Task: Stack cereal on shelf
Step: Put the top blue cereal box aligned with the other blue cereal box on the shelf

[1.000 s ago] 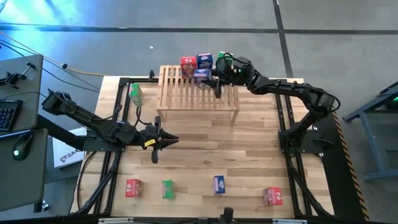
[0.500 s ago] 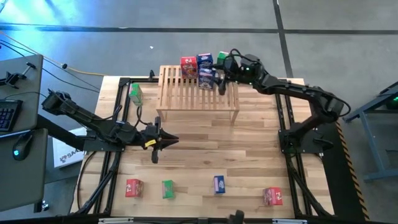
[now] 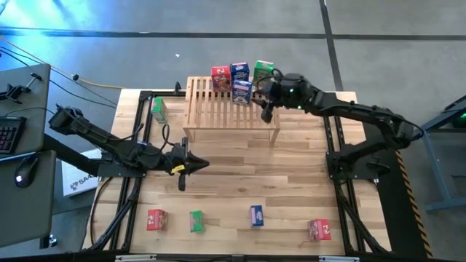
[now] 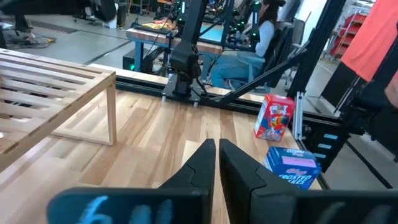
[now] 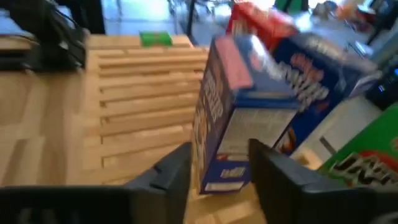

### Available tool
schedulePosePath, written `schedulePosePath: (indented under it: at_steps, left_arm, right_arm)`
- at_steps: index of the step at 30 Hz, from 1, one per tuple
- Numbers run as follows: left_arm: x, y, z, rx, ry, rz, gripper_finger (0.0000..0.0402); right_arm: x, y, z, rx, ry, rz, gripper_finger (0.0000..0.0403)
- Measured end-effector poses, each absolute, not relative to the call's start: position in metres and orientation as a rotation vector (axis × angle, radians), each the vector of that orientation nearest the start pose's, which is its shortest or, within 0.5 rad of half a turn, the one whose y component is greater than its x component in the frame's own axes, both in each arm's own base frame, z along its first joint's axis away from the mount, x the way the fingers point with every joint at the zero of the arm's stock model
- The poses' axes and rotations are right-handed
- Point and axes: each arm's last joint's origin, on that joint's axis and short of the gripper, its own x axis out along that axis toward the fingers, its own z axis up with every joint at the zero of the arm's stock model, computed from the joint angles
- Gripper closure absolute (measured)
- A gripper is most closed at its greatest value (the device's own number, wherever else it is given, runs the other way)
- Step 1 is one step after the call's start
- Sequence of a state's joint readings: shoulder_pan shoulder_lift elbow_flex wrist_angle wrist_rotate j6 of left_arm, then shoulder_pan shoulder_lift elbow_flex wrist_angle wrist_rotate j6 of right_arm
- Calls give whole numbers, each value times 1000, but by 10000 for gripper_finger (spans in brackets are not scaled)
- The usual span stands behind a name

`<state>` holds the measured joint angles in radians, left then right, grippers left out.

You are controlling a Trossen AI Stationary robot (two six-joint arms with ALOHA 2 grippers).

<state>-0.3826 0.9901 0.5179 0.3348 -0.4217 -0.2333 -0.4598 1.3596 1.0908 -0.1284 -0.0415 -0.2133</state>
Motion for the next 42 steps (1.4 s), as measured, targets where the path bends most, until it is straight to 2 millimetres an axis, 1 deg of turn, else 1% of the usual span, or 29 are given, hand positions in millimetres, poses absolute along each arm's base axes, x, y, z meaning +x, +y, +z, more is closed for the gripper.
schedulePosePath:
  at_steps: [2,6,8,9,15,17,19,21,24,26,28,32,35,37,42]
  left_arm:
    - [203,-67,253,-179,121,61,399]
    - [204,-66,253,-180,121,69,399]
    - [204,-66,253,-179,121,71,401]
    - [204,-65,253,-179,121,72,401]
    - [204,-65,253,-170,122,77,401]
    - [204,-65,253,-170,122,77,401]
    - [204,-65,253,-169,124,77,401]
    - [204,-65,252,-167,129,78,401]
    - [204,-65,252,-162,133,87,401]
    - [204,-63,251,-160,138,98,401]
    - [205,-61,251,-160,139,108,401]
    - [207,-60,249,-159,145,121,401]
    - [208,-60,247,-155,154,121,401]
    - [210,-61,244,-149,169,122,401]
    - [214,-62,239,-138,192,135,401]
  right_arm:
    - [280,-134,309,-89,462,-414,305]
    - [289,-138,299,-78,485,-496,373]
    - [293,-140,295,-79,485,-503,394]
    - [294,-141,293,-77,490,-504,398]
    - [299,-146,289,-84,474,-517,384]
    - [295,-145,292,-98,485,-525,382]
    - [290,-142,301,-115,467,-524,382]
    - [285,-136,308,-114,451,-463,382]
    - [287,-126,309,-108,437,-269,382]
    - [292,-122,306,-109,434,-223,382]
    - [300,-122,299,-120,442,-244,382]
    - [315,-128,285,-151,431,-284,382]
    - [323,-132,277,-152,424,-296,382]
    - [326,-135,272,-156,431,-319,382]
    - [324,-143,273,-159,418,-363,382]
